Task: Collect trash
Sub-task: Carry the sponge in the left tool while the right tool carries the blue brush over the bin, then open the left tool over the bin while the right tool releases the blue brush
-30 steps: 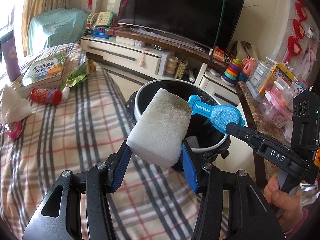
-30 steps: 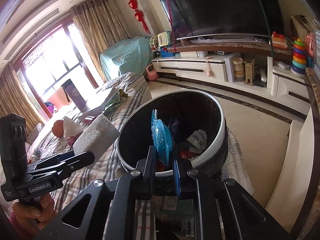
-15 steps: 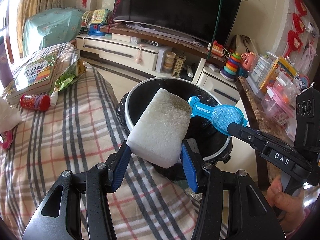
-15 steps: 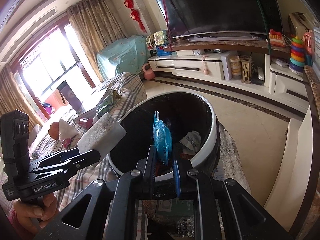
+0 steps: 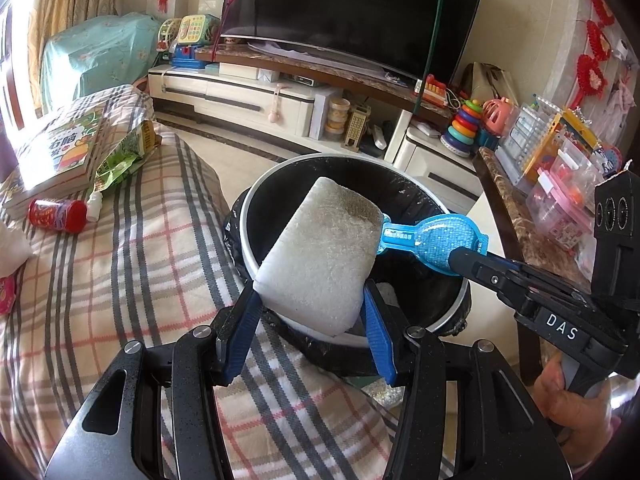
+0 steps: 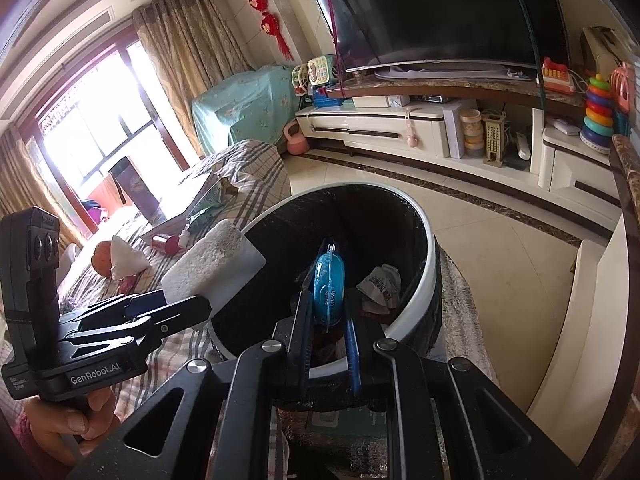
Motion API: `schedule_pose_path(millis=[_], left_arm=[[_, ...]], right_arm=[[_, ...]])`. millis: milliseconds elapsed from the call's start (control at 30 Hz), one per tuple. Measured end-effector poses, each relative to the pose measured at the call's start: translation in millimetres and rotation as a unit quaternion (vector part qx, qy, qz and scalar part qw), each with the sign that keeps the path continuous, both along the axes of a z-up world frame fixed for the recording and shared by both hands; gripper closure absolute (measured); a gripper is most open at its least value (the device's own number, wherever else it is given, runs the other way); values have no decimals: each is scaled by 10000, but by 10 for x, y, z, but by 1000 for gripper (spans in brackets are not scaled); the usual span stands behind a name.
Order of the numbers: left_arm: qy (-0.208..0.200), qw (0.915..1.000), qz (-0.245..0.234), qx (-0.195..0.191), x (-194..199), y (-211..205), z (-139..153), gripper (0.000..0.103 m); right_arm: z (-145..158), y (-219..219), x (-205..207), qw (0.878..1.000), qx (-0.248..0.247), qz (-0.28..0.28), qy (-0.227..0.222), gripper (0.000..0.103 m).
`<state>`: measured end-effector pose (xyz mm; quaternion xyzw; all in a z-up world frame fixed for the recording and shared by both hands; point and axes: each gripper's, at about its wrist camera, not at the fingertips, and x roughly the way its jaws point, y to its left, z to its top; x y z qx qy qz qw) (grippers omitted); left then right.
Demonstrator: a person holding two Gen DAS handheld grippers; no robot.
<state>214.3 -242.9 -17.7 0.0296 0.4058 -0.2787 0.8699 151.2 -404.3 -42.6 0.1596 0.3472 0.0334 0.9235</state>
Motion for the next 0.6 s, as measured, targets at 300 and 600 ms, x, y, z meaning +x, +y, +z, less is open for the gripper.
schedule_pose_path(millis=[300,600], left_arm=[[34,10000,-24,27,50,-20,-13,51],[102,9999,74,11,102,-17,-2,33]], right_arm=[[5,0,81,10000,-33,22,41,89],[-19,-70,141,9998,144,-52,120,79]])
